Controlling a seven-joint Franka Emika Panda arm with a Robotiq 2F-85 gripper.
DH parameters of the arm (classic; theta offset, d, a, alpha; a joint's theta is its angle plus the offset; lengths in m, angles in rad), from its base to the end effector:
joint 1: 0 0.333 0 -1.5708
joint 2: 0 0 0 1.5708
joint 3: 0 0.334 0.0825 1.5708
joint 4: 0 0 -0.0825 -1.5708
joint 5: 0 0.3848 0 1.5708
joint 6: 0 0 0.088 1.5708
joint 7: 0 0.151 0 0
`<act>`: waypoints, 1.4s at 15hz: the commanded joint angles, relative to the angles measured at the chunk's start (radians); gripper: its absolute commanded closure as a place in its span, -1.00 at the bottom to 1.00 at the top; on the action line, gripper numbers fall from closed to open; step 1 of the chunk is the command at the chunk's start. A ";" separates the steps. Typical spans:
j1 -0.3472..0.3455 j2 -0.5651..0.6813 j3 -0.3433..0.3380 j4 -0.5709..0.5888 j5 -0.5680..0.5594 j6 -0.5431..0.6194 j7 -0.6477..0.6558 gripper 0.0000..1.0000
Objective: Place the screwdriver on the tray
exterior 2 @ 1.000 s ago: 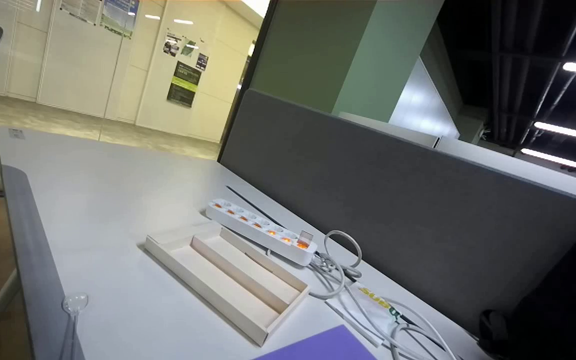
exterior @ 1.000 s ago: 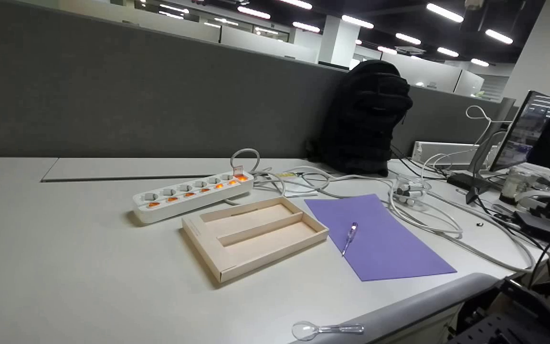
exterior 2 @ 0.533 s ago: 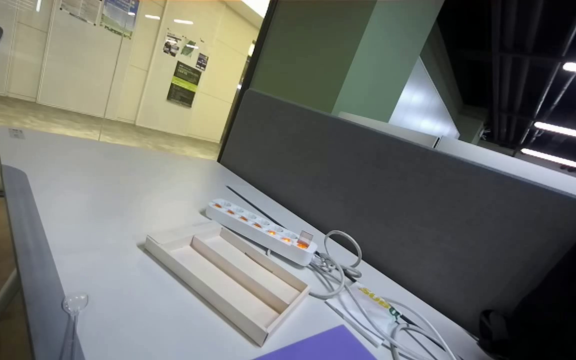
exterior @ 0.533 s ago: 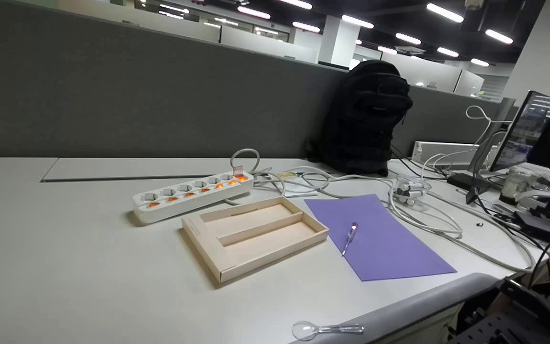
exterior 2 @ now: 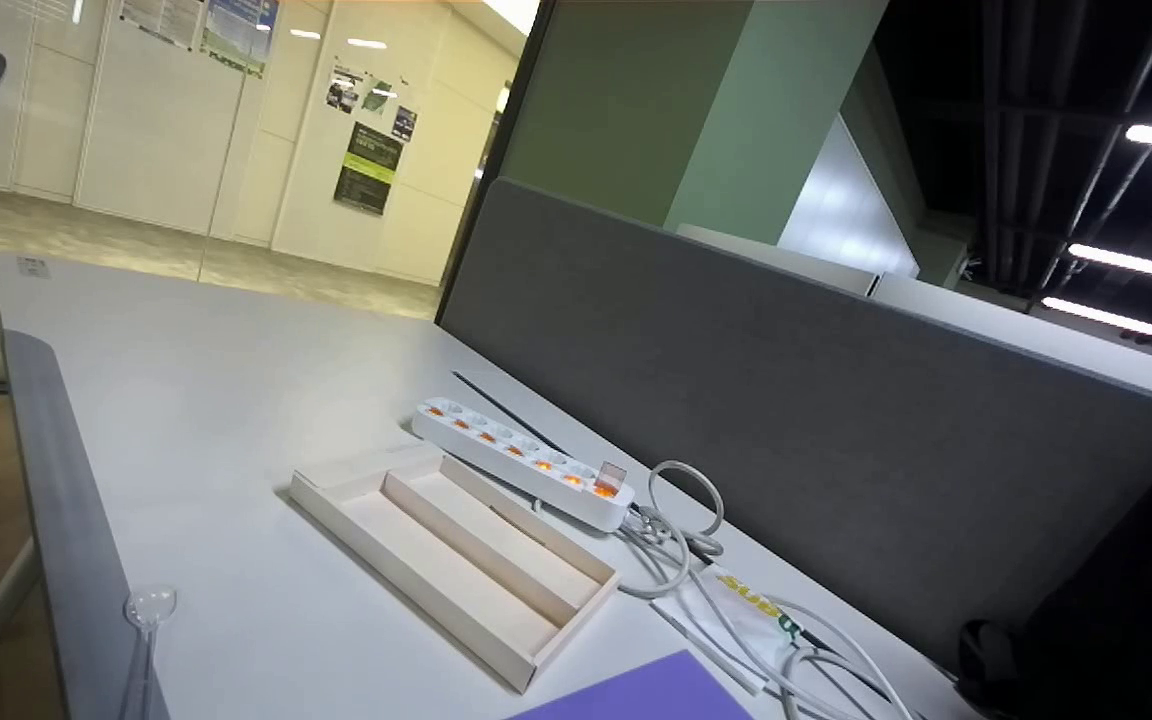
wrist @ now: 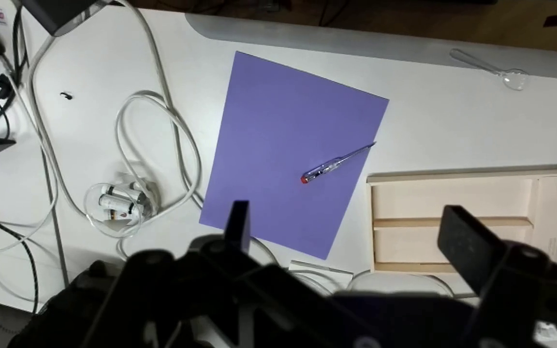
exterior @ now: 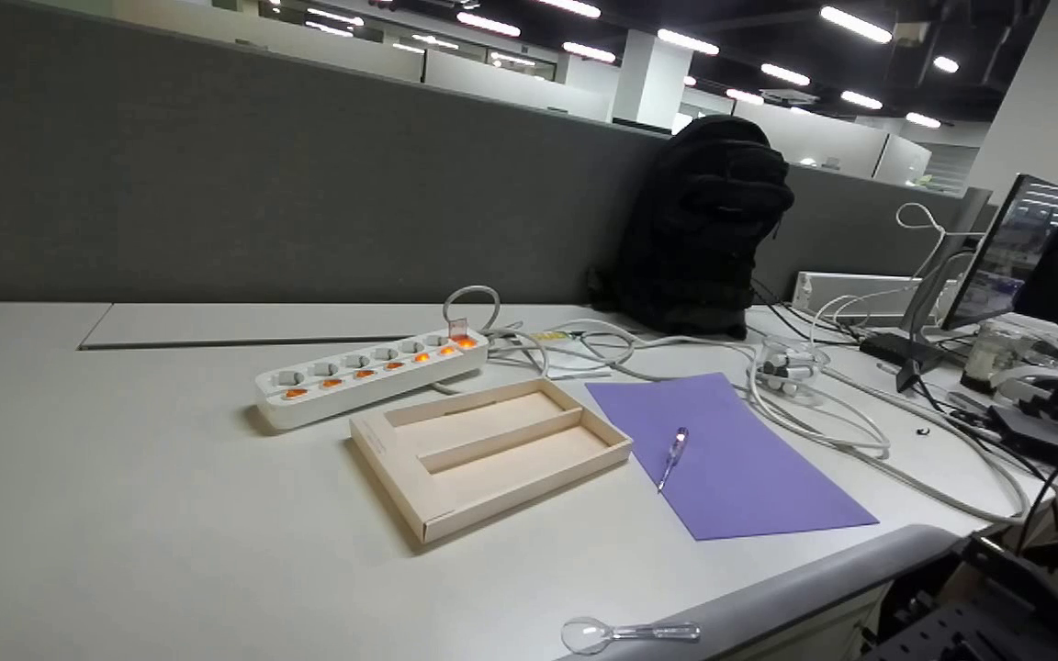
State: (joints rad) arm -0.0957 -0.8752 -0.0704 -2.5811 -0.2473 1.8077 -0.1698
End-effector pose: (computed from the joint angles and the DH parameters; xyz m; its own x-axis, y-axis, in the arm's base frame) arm 0.2840 -0.0806 0.5005 0.9949 0.0785 0.0628 0.0642 -0.9770 0.2033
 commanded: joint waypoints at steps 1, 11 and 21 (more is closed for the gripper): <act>-0.045 0.057 -0.050 -0.033 -0.035 0.102 0.067 -1.00; -0.126 0.374 -0.073 0.009 0.140 0.297 0.290 -1.00; -0.115 0.428 -0.044 0.000 0.211 0.348 0.323 -1.00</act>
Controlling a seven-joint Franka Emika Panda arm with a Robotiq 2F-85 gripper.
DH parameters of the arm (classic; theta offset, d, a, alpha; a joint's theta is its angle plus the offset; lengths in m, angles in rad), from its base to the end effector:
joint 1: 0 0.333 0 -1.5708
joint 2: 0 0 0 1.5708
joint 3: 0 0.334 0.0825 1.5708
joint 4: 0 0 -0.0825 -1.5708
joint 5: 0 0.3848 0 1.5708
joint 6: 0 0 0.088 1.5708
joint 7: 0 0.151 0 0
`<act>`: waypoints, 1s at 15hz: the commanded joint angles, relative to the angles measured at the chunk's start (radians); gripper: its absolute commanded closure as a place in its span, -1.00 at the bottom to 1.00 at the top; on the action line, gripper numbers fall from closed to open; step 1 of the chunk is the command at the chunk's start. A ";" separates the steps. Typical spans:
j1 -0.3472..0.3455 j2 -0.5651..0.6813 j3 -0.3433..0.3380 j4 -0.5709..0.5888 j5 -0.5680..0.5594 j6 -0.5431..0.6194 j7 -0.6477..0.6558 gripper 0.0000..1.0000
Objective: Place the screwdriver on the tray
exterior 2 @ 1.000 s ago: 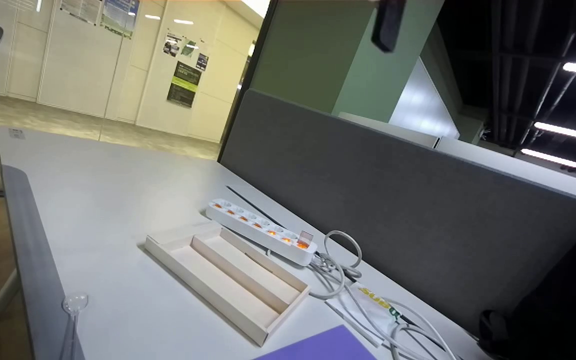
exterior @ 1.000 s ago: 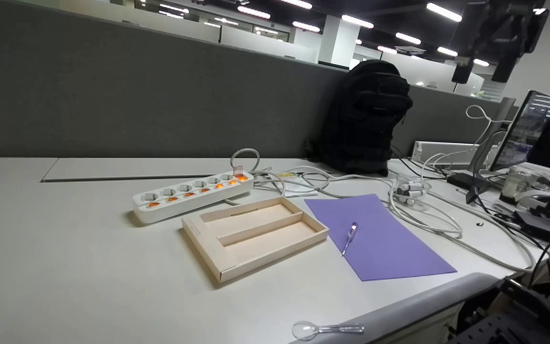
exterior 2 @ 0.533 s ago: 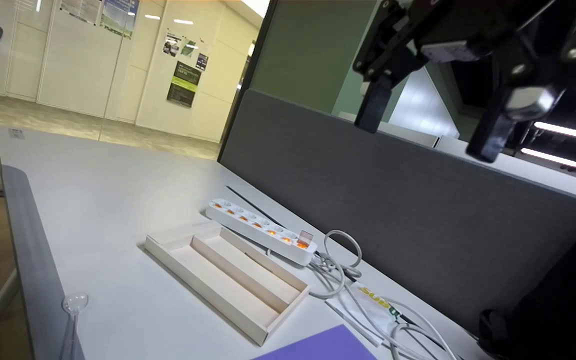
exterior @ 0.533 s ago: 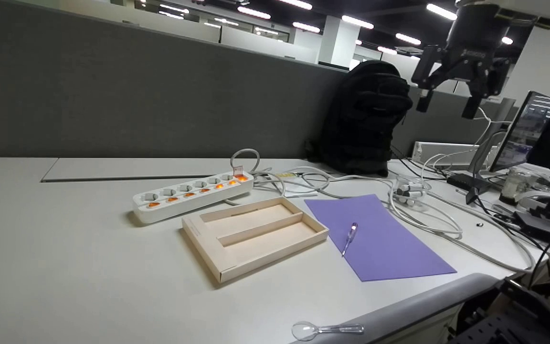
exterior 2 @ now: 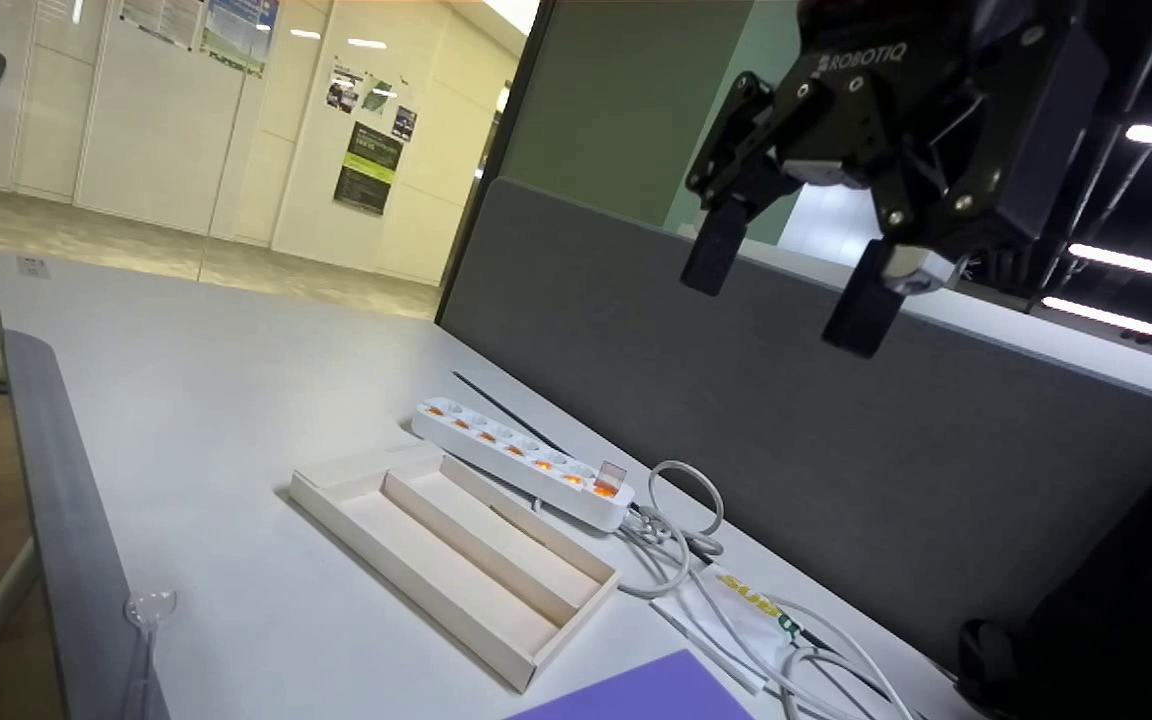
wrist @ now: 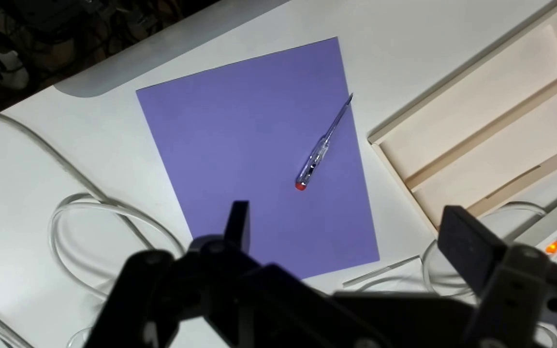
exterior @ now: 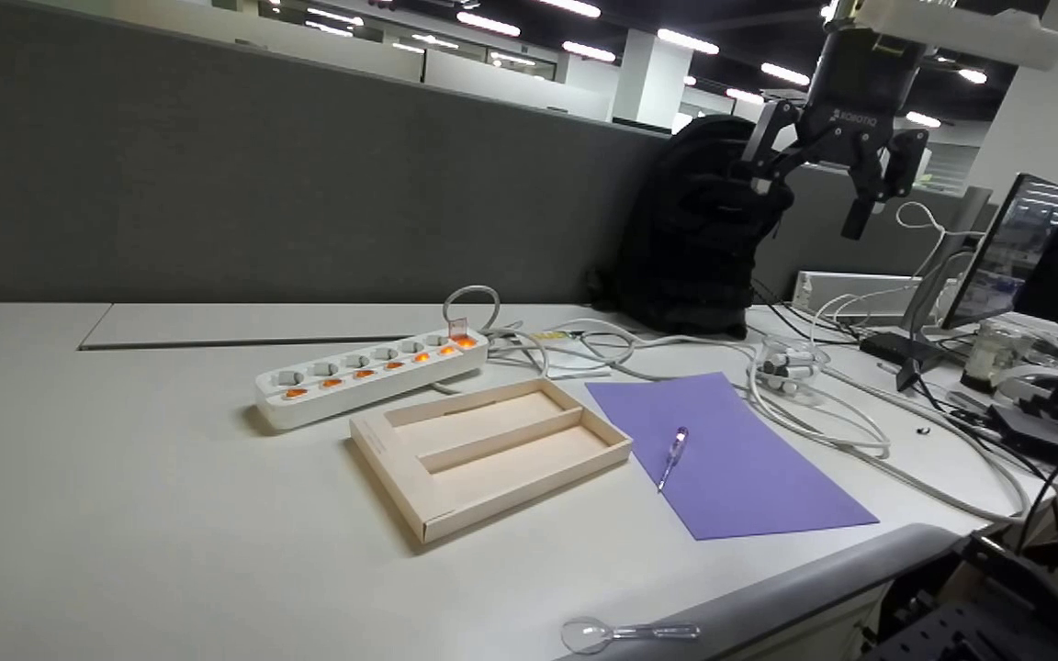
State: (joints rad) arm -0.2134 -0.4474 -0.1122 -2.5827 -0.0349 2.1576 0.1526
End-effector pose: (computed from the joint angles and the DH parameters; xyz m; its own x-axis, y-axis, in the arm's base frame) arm 0.3699 -0.1258 0.3835 0.9008 -0.4339 0.0173 -0.4335 -0.9009 -0.0219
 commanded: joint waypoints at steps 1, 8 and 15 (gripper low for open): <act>0.001 0.000 0.001 -0.007 0.000 0.016 0.012 -1.00; -0.008 0.169 0.010 -0.030 0.008 0.227 0.105 -1.00; 0.006 0.422 0.019 -0.022 -0.016 0.490 0.265 -1.00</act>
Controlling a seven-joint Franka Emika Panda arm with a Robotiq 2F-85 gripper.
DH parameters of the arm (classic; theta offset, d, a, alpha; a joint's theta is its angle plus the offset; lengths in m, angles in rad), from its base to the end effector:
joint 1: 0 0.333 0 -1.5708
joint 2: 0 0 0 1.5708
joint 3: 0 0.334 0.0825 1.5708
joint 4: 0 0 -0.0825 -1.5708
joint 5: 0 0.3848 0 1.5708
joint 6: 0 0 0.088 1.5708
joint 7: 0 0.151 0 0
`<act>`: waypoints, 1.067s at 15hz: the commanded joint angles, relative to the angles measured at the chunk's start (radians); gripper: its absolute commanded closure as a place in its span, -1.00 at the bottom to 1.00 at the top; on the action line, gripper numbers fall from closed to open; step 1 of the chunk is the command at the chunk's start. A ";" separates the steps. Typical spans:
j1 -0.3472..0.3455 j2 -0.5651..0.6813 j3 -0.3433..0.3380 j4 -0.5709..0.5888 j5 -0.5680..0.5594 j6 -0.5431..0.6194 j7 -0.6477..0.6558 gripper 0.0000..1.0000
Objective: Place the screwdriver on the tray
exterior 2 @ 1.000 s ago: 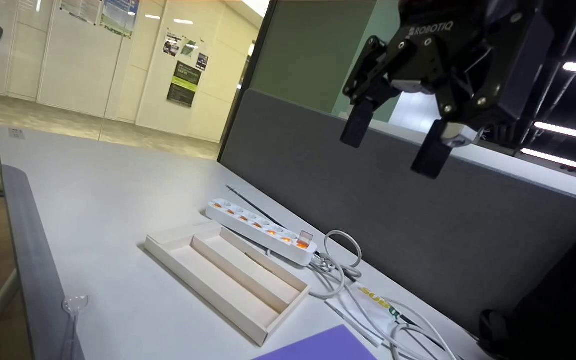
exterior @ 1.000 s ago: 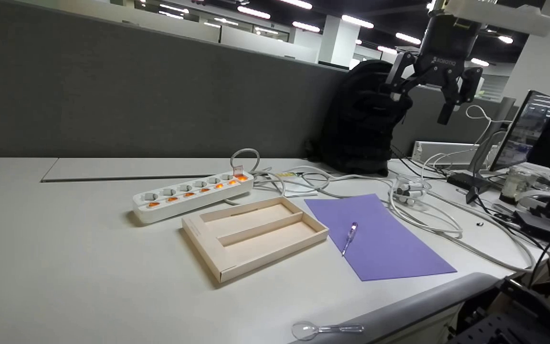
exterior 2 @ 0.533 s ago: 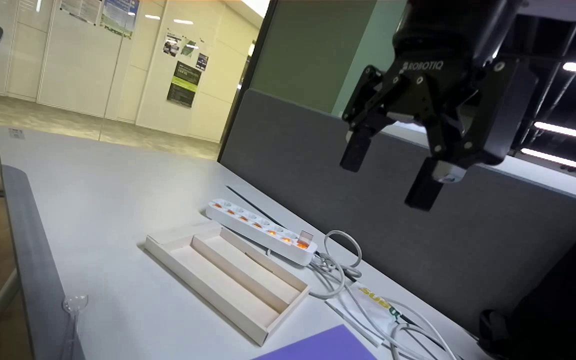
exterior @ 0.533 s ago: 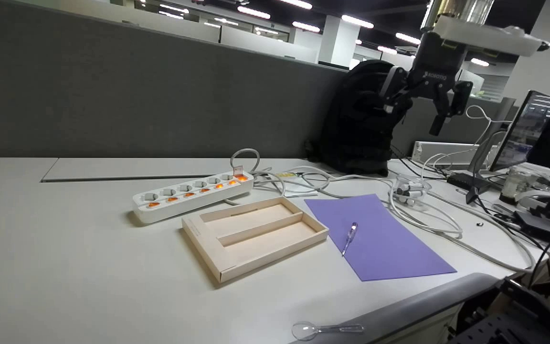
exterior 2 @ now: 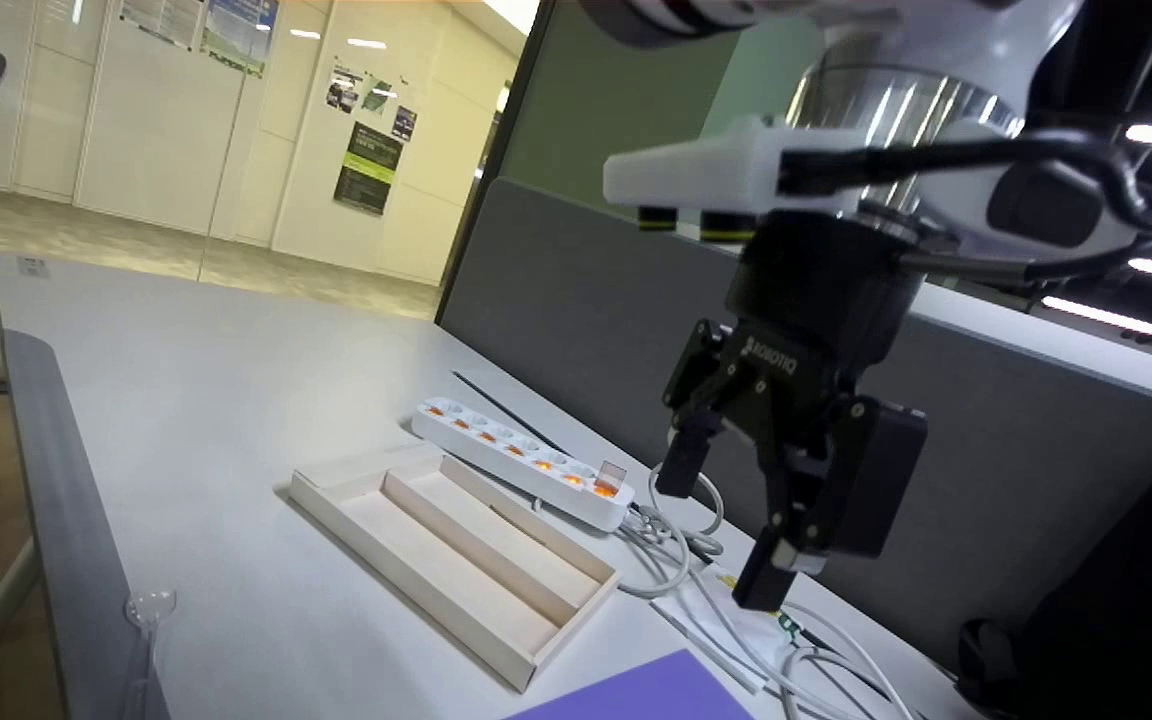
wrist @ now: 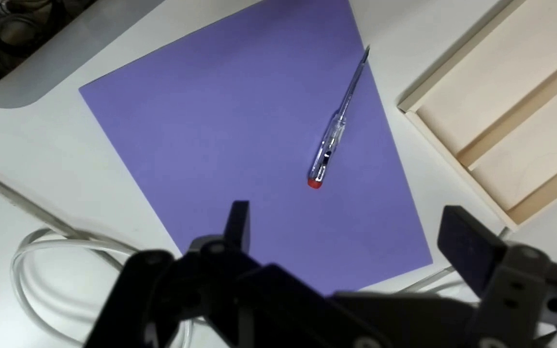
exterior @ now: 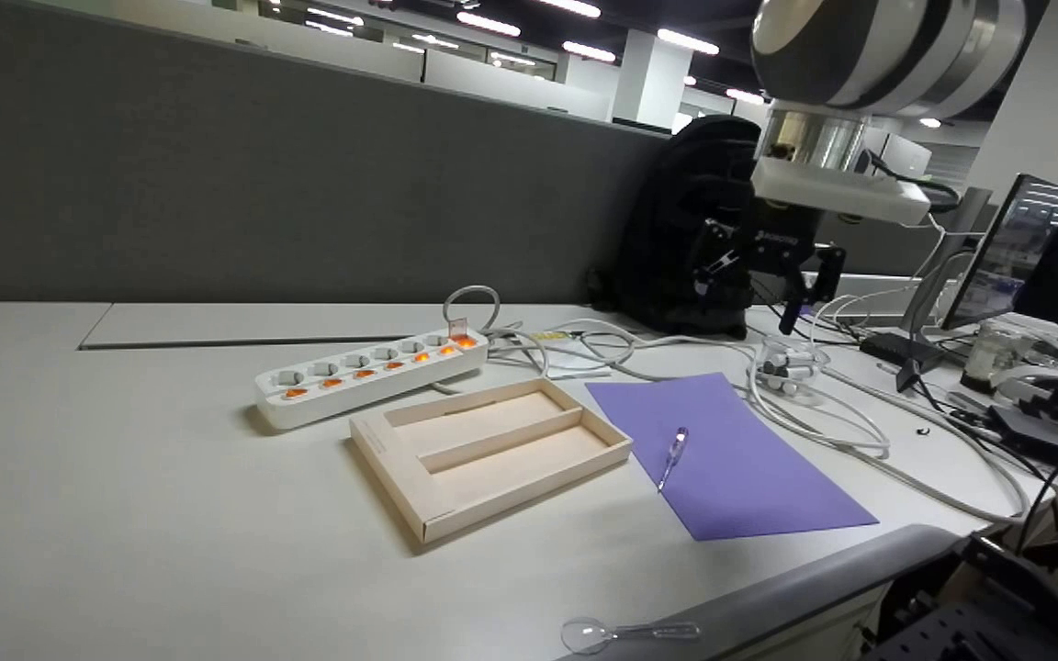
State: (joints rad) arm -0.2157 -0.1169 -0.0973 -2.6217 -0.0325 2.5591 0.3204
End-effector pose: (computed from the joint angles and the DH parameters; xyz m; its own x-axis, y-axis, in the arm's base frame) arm 0.4133 -0.1330 0.2678 0.8204 -0.5693 0.0535 -0.5697 -0.8218 -0.0094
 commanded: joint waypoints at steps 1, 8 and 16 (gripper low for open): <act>0.015 0.125 -0.002 0.020 -0.012 0.127 0.112 -1.00; 0.071 0.283 -0.034 0.051 0.065 0.225 0.124 -1.00; 0.089 0.310 -0.050 0.056 0.129 0.225 0.082 -1.00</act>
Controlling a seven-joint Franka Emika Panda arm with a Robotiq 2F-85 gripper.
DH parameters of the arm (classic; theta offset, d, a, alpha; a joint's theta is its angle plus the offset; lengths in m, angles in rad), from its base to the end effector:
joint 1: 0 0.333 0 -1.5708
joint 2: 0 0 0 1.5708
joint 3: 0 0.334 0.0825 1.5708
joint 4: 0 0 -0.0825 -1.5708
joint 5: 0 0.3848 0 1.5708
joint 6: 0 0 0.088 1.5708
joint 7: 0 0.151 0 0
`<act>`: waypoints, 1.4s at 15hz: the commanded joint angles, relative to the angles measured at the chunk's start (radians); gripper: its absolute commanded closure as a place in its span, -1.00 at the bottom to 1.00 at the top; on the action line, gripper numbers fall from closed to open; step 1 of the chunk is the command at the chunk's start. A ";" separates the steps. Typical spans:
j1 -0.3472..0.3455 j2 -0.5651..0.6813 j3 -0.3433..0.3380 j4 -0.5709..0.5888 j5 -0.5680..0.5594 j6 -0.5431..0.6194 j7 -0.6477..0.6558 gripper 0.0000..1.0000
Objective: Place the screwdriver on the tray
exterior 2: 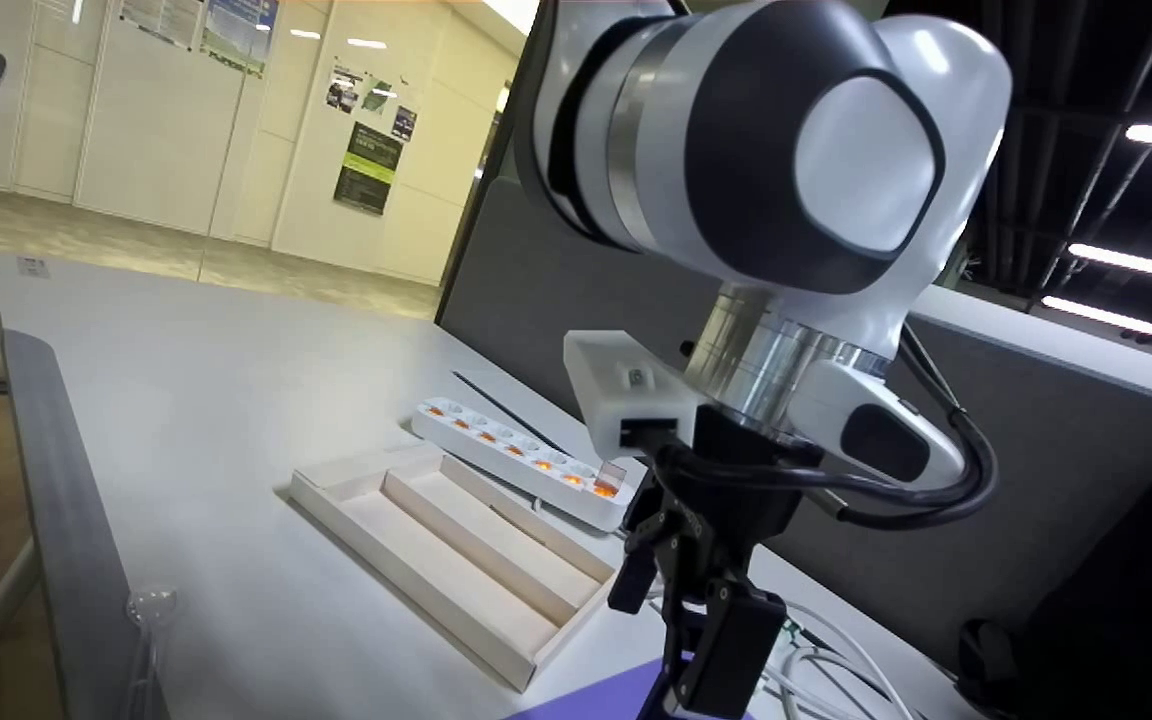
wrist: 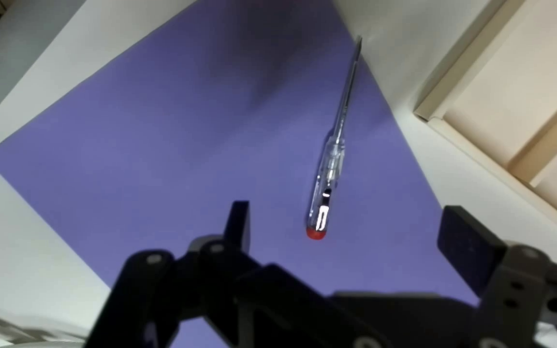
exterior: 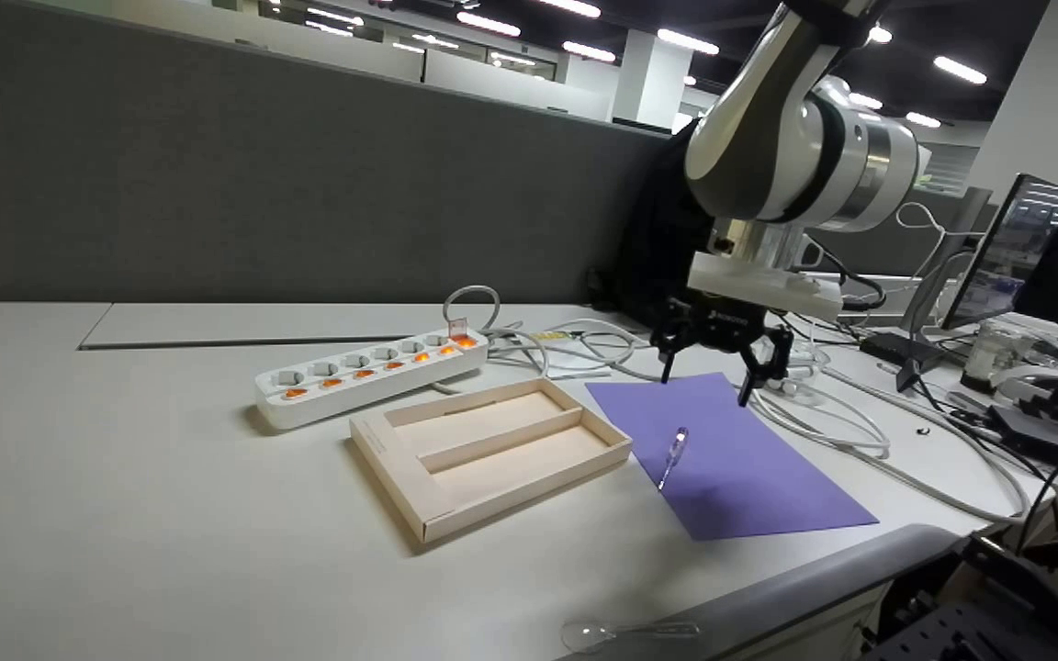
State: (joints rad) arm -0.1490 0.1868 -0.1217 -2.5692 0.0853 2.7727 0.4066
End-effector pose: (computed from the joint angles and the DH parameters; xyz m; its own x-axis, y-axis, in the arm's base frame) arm 0.4370 -0.1265 0.1715 0.7286 -0.6848 0.0132 -0.6846 -0.7287 -0.0162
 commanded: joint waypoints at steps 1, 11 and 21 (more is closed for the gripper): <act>0.018 0.020 -0.025 0.012 0.029 0.012 -0.012 -1.00; 0.050 0.175 -0.070 0.072 0.042 0.133 0.004 -1.00; 0.079 0.303 -0.074 0.159 0.080 0.136 -0.004 -0.99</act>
State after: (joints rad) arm -0.0889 0.4536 -0.1803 -2.4467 0.1432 2.9064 0.4062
